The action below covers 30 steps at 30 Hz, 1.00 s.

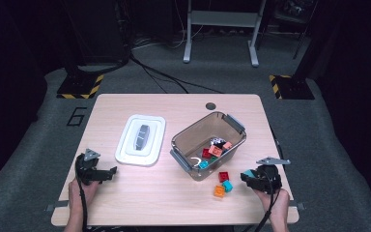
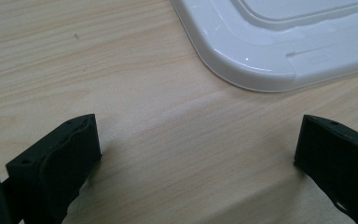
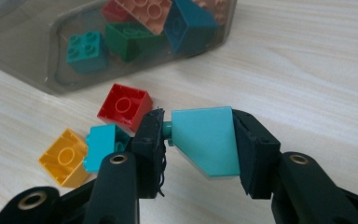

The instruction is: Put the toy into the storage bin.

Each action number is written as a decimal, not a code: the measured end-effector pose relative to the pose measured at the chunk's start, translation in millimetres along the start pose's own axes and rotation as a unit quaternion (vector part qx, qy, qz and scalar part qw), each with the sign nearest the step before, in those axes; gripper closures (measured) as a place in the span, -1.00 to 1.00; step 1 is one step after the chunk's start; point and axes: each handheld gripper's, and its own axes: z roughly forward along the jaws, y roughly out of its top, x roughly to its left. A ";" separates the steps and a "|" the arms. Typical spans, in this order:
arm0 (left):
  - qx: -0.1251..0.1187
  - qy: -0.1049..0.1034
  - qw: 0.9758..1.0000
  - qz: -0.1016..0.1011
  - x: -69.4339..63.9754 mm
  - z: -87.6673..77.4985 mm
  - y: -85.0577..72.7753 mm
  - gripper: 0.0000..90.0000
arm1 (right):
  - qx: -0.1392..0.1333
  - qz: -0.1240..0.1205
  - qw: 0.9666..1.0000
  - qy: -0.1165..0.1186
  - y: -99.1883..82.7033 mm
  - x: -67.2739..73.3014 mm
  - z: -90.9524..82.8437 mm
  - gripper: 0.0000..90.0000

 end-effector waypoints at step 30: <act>-0.009 -0.010 1.000 0.005 -11.4 7.0 5.2 -1.00 | -0.029 -0.001 1.000 -0.006 47.2 -6.1 -16.1 0.27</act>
